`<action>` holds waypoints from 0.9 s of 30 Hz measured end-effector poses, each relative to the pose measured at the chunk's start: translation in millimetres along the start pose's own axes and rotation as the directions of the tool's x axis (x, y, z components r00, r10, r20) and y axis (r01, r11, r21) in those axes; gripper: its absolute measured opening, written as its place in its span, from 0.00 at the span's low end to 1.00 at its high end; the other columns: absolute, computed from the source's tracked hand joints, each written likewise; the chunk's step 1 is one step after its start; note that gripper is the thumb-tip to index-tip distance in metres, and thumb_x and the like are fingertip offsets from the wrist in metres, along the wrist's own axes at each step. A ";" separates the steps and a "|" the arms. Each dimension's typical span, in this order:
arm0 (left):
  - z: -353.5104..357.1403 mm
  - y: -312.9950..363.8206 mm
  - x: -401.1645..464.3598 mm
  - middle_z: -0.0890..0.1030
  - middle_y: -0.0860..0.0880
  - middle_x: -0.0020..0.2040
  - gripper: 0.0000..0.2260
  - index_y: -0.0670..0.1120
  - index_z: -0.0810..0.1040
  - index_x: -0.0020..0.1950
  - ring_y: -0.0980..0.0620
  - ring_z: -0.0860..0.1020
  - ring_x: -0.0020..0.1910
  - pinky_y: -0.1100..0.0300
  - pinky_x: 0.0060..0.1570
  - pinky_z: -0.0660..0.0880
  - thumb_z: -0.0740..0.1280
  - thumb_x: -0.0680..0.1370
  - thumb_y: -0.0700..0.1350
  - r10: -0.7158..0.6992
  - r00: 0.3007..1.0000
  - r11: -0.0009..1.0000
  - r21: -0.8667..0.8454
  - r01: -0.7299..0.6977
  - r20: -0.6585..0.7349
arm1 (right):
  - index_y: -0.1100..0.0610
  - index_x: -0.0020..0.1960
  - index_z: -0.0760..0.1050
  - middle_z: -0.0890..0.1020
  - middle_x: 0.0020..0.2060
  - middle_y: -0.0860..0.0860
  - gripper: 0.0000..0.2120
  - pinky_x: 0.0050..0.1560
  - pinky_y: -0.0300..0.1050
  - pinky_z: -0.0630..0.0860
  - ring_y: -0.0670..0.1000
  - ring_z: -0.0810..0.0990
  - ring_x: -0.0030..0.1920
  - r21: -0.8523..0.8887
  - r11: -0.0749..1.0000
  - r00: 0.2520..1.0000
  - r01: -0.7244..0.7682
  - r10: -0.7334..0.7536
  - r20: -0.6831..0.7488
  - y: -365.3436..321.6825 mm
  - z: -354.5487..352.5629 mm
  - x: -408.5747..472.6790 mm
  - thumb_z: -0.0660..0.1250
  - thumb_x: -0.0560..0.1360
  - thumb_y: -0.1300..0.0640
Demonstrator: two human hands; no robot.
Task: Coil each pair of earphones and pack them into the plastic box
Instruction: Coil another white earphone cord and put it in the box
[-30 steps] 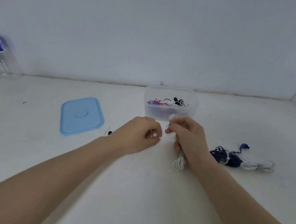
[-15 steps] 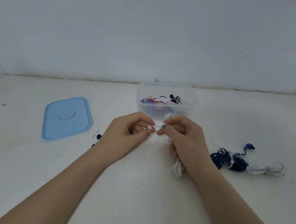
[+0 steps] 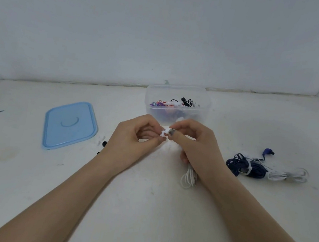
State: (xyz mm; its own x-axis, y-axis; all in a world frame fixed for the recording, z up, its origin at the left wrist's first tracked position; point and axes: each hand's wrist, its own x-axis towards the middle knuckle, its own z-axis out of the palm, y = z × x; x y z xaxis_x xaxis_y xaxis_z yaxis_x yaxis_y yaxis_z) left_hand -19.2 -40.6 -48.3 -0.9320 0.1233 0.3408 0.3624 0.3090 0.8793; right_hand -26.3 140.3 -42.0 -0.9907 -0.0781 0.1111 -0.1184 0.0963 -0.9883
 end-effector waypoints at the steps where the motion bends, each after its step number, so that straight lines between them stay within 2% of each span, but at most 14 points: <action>1: 0.0 0.1 -0.1 0.87 0.49 0.47 0.05 0.40 0.81 0.46 0.51 0.87 0.46 0.59 0.53 0.81 0.74 0.75 0.32 -0.008 1.000 1.000 -0.005 0.008 -0.004 | 0.57 0.46 0.82 0.84 0.41 0.54 0.01 0.22 0.35 0.66 0.46 0.68 0.20 0.005 1.000 1.000 -0.002 0.002 0.000 0.1 -0.1 -0.1 0.72 0.76 0.60; 6: -0.5 0.5 -0.7 0.87 0.49 0.49 0.05 0.41 0.81 0.47 0.51 0.87 0.49 0.54 0.57 0.81 0.72 0.76 0.32 -0.020 1.000 1.000 -0.018 0.020 -0.009 | 0.56 0.45 0.82 0.83 0.37 0.49 0.02 0.22 0.35 0.65 0.48 0.68 0.20 0.027 0.999 1.000 -0.022 0.022 -0.017 0.1 0.3 -0.1 0.72 0.75 0.61; 11: 0.8 1.8 -0.7 0.87 0.50 0.46 0.07 0.42 0.80 0.49 0.53 0.87 0.47 0.62 0.52 0.80 0.73 0.76 0.32 0.026 0.999 0.999 0.025 -0.025 -0.019 | 0.57 0.45 0.82 0.84 0.37 0.52 0.02 0.21 0.35 0.65 0.46 0.67 0.20 0.046 0.998 0.999 -0.044 0.045 -0.006 -0.6 0.9 -0.5 0.71 0.75 0.61; 15: -0.9 1.3 -1.5 0.86 0.51 0.47 0.07 0.44 0.82 0.50 0.54 0.86 0.48 0.56 0.57 0.81 0.72 0.76 0.33 0.058 0.998 0.992 0.115 -0.057 0.000 | 0.58 0.46 0.83 0.84 0.35 0.51 0.02 0.21 0.35 0.65 0.45 0.67 0.20 0.055 0.997 0.998 -0.060 0.060 0.003 -1.1 0.8 -0.2 0.71 0.76 0.60; 19: -0.5 2.8 -1.8 0.85 0.52 0.46 0.08 0.45 0.82 0.49 0.54 0.85 0.48 0.54 0.57 0.80 0.71 0.76 0.33 0.082 0.997 0.983 0.167 -0.082 0.006 | 0.57 0.45 0.83 0.84 0.34 0.50 0.02 0.23 0.37 0.67 0.45 0.68 0.21 0.064 0.996 0.998 -0.059 0.059 0.002 -0.4 0.4 -0.5 0.72 0.75 0.59; 23: -0.4 1.9 -0.9 0.85 0.54 0.45 0.07 0.45 0.82 0.50 0.54 0.85 0.47 0.54 0.56 0.80 0.71 0.77 0.34 0.085 0.996 0.982 0.166 -0.085 0.006 | 0.59 0.46 0.83 0.83 0.34 0.51 0.02 0.23 0.38 0.68 0.43 0.69 0.22 0.069 0.996 0.998 -0.052 0.050 0.027 -0.7 -0.2 0.0 0.71 0.76 0.62; 27: -0.8 2.4 -0.8 0.85 0.52 0.46 0.07 0.45 0.83 0.51 0.52 0.85 0.48 0.56 0.57 0.80 0.71 0.78 0.33 0.078 0.997 0.990 0.115 -0.080 0.022 | 0.60 0.46 0.83 0.82 0.33 0.51 0.03 0.25 0.39 0.67 0.44 0.68 0.23 0.100 0.993 0.997 -0.058 0.054 0.046 0.1 -1.2 0.7 0.71 0.76 0.62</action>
State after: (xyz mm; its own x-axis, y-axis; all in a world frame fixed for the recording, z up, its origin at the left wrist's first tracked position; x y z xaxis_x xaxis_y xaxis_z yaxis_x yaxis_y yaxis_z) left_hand -17.7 -40.8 -46.2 -0.9007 0.1679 0.4008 0.4337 0.4049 0.8050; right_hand -27.1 141.4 -42.0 -0.9915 -0.1186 0.0526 -0.0531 0.0009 -0.9986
